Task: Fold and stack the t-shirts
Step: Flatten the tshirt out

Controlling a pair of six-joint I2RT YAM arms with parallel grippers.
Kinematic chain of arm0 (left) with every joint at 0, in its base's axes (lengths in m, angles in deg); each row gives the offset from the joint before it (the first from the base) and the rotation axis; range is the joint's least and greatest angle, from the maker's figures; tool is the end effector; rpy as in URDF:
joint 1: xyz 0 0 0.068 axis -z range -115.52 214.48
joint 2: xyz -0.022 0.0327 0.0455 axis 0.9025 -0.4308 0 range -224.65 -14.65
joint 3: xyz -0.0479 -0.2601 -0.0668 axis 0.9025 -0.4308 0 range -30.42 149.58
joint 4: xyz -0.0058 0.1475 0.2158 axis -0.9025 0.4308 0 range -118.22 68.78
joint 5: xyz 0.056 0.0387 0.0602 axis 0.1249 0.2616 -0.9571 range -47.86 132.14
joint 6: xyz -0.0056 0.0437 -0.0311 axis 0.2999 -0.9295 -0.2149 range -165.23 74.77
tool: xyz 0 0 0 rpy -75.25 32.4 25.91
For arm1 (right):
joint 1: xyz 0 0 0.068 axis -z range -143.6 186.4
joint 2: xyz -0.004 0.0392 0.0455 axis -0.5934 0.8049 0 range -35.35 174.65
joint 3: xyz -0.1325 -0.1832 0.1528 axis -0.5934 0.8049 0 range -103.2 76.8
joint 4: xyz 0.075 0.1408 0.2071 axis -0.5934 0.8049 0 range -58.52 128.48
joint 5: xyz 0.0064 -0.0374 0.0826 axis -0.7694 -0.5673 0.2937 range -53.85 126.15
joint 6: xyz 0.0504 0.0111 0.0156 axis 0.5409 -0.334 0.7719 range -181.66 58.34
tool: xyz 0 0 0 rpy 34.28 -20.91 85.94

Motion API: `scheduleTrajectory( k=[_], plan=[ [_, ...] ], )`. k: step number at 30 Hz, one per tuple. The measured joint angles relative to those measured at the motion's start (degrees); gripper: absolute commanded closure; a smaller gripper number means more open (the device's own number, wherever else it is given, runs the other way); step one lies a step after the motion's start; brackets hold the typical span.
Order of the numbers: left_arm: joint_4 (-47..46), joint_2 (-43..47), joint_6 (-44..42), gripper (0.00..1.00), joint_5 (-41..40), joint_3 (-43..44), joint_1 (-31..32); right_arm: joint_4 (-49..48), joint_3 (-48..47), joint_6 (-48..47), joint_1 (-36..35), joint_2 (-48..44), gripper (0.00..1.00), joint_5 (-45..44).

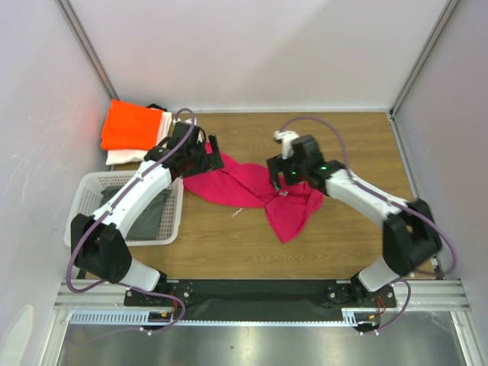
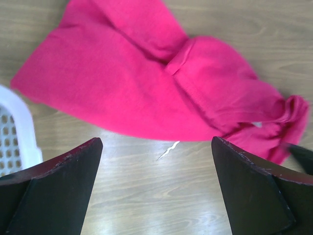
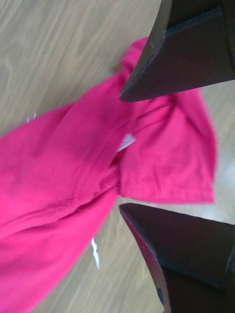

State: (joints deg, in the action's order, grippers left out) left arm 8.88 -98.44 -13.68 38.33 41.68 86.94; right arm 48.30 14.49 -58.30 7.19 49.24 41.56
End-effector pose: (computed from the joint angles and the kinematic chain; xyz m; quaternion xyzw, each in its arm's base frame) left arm 0.2926 -0.1184 0.3026 -0.0859 0.9316 -0.1320 0.3275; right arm 0.2859 0.1638 0.2700 -0.2215 0.8746 0.1613 0.4000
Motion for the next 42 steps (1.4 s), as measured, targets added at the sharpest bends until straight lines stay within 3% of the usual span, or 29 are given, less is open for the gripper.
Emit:
scheduleTrajectory(
  k=[5, 10, 13, 16, 18, 19, 22, 27, 31, 42],
  plan=[
    [-4.2, 1.0, 0.0, 0.00, 2.9, -0.7, -3.5, -1.4, -8.9, -7.8, -8.1, 14.7, 0.30, -5.3],
    [-6.0, 2.6, -0.8, 0.00, 3.0, -1.1, -6.4, -3.1, -14.3, -12.1, -13.5, 22.4, 0.29, -9.8],
    [-6.4, 3.5, -1.8, 0.00, 2.7, -1.1, -6.9, -3.8, -14.3, -12.2, -15.7, 24.1, 0.41, -11.6],
    [-6.4, 4.4, -2.7, 0.00, 2.8, -1.1, -7.5, -5.0, -14.3, -11.4, -16.1, 25.7, 0.42, -14.4],
    [-6.4, 4.8, -3.3, 0.00, 2.8, -1.1, -8.2, -5.7, -14.3, -11.2, -15.8, 26.8, 0.53, -16.0],
    [-6.4, 5.1, -3.7, 0.00, 2.8, -1.1, -8.4, -6.0, -14.3, -11.0, -15.8, 27.3, 0.69, -16.6],
    [-6.2, 5.8, -4.8, 0.00, 2.7, -1.0, -8.7, -6.3, -14.9, -10.7, -15.5, 29.2, 1.00, -18.1],
    [-5.8, 7.3, -6.4, 0.00, 2.7, -1.0, -8.7, -5.9, -17.1, -9.7, -15.1, 29.6, 1.00, -18.6],
    [-6.9, 7.6, -7.5, 0.00, 4.6, -1.3, -8.8, -3.0, -21.6, -8.0, -12.5, 28.5, 1.00, -13.9],
    [-14.8, 3.8, -7.6, 0.00, 9.0, -4.8, -8.7, -0.4, -30.2, -3.0, 8.8, 20.8, 1.00, 0.0]
  ],
)
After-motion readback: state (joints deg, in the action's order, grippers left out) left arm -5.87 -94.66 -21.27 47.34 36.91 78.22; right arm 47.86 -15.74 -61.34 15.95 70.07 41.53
